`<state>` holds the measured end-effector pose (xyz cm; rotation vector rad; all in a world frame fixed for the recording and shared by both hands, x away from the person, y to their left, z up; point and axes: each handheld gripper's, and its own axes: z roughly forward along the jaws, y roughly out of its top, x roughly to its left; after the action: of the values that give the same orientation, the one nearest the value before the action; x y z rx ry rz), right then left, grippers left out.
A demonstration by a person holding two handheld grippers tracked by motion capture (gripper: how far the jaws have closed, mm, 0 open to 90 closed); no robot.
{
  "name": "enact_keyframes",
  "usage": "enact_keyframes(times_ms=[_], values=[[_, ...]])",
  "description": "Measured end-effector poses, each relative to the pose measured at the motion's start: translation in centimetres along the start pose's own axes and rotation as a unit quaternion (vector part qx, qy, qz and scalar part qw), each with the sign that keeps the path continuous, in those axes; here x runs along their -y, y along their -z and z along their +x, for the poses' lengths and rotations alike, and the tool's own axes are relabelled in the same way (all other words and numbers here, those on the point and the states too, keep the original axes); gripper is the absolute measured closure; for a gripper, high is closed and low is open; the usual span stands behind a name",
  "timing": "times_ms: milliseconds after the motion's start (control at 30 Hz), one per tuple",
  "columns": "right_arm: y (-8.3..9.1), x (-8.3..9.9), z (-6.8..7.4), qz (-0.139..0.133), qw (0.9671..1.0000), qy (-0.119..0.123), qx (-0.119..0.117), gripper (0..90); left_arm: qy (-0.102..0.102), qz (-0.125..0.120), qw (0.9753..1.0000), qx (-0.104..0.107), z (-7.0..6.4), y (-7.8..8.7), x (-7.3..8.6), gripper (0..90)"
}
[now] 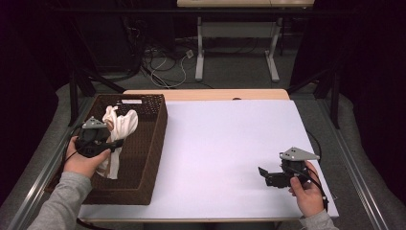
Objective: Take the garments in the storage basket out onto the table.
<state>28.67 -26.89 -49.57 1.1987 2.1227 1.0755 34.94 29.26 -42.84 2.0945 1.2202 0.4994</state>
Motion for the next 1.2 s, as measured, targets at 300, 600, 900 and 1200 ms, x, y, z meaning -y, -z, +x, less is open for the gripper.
enact_keyframes(times_ms=[300,600,900,1200], values=[[0.0,0.0,0.1,-0.001,1.0,-0.004,0.0,6.5,0.006,-0.052,0.9986,0.003,-0.9,1.6,-0.8,66.7],[-0.1,0.0,0.1,0.001,1.0,-0.001,0.0,6.5,0.014,-0.085,0.9963,0.01,-2.4,2.8,-1.7,67.4],[-0.1,0.0,0.1,0.001,1.0,-0.001,0.001,6.5,0.044,-0.125,0.9912,0.007,-3.8,3.8,-2.2,67.9],[0.0,0.0,0.0,-0.001,1.0,0.001,0.0,6.5,0.062,-0.143,0.9877,-0.001,-4.9,4.1,-2.8,68.3]])
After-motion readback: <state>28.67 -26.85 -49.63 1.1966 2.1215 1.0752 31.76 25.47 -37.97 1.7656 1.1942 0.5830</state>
